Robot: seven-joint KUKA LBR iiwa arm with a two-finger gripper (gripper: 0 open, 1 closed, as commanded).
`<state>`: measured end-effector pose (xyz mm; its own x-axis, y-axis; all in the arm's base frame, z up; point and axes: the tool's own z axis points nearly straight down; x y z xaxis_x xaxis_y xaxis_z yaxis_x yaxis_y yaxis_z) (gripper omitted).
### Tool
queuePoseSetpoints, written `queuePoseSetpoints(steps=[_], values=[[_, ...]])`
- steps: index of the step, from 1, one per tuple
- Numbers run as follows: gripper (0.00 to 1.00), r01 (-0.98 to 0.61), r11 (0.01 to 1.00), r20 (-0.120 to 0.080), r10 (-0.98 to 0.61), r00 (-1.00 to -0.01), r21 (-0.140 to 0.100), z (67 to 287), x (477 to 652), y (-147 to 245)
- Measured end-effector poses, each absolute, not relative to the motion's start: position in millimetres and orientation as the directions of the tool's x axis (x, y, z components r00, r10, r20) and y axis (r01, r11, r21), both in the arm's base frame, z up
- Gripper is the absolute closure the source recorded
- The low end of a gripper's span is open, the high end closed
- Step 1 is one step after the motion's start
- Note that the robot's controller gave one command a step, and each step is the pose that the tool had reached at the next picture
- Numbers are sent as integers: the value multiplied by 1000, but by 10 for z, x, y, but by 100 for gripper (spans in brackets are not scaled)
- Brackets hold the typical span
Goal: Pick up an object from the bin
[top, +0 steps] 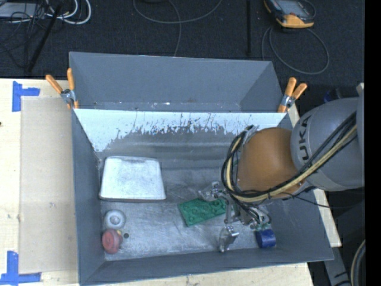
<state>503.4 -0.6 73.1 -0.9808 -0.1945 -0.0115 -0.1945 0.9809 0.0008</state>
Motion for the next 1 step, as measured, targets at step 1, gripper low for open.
queuePoseSetpoints(steps=[1], values=[[100,-191,982,-27,-191,-981,-1,782,5080,-2]])
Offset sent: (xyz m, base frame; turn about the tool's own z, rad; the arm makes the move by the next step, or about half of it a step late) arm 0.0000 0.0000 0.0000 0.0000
